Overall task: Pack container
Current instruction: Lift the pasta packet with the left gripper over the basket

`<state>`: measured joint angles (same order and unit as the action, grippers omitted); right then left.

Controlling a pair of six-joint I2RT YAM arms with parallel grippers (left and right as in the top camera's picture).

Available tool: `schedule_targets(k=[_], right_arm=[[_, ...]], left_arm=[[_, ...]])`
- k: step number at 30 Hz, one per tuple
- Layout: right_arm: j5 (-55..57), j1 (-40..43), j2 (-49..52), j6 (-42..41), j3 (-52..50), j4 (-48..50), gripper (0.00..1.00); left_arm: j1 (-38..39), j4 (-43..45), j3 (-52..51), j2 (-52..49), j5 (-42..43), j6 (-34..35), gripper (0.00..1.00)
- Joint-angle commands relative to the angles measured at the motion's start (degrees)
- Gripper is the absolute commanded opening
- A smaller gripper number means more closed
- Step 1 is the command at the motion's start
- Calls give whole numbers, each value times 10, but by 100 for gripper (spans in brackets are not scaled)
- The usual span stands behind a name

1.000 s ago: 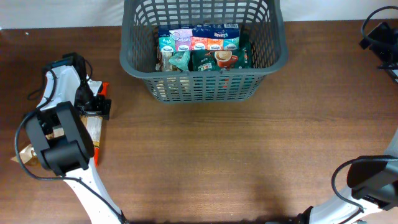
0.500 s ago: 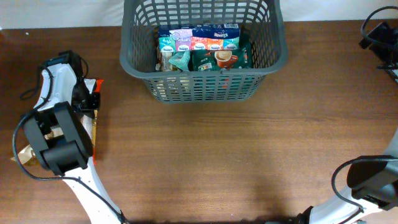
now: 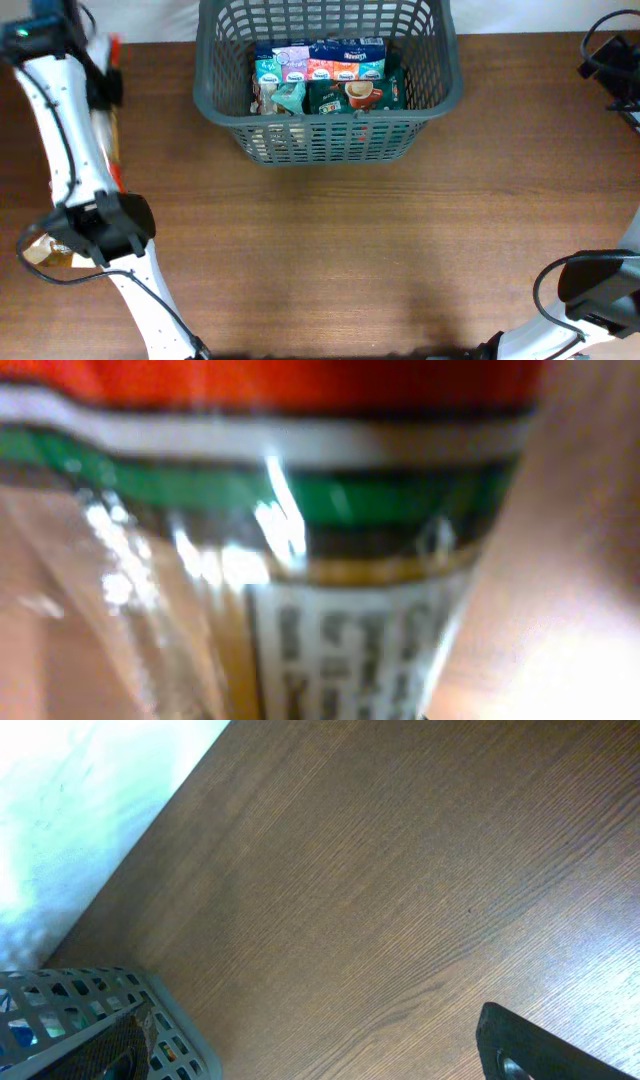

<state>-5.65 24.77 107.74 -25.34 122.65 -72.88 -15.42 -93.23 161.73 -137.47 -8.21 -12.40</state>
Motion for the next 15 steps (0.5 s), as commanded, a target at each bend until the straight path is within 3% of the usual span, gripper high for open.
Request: schedule_targets(k=[1,7,13,15], right_arm=[[-1,0,-5,-2,-3,0,99],[-1,0,-5,-2,-3,0,99],[-1,0,-5,-2,-3,0,99],[-1,0,-5,-2,-3,0,99]], left_arm=[[39,-1,173,45,21,-25,2],[129,124,180,142,110,-108,2],[289,154,178,170,114,-421,2],[329,152,169,165,112,-482,2]])
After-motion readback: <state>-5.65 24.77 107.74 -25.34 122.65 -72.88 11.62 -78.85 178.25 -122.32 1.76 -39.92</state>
